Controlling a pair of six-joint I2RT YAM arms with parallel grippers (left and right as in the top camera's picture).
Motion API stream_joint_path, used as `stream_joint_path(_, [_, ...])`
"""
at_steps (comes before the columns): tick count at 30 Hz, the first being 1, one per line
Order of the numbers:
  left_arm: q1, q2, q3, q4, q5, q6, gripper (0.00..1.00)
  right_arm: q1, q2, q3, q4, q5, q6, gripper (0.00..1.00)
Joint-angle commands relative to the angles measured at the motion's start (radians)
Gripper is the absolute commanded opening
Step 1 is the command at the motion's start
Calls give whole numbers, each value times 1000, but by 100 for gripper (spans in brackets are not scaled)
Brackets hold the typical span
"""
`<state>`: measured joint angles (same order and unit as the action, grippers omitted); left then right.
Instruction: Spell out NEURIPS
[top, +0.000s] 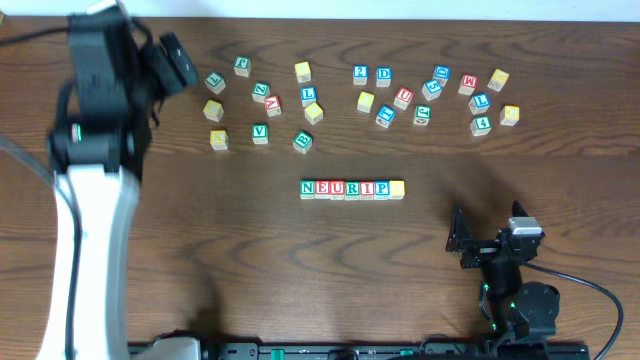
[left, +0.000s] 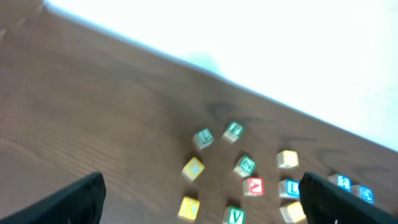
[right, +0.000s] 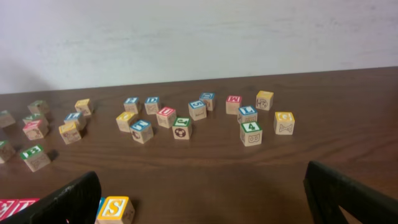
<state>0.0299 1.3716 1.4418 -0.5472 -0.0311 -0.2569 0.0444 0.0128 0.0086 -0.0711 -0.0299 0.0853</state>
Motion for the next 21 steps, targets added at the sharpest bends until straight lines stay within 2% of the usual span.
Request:
stream_joint_path(1, [-2,-140,-229,105,80,141,98,2,-6,-3,-2,-6,-7,99])
stream_joint_path(6, [-2,-378,-540,306,103,216,98,2,-6,-3,-2,-6,-7,99])
stream_joint_path(13, [0,-689,-942,541,103,249,98,2,-6,-3,-3,-6,-7,99])
stream_joint_path(17, [1,-839,-1118,635,103,288,98,2,-6,-3,-3,-6,-7,99])
stream_joint_path(21, [11,-996,-1256,660,102,328,97,2,-6,-3,-3,-6,-7,99])
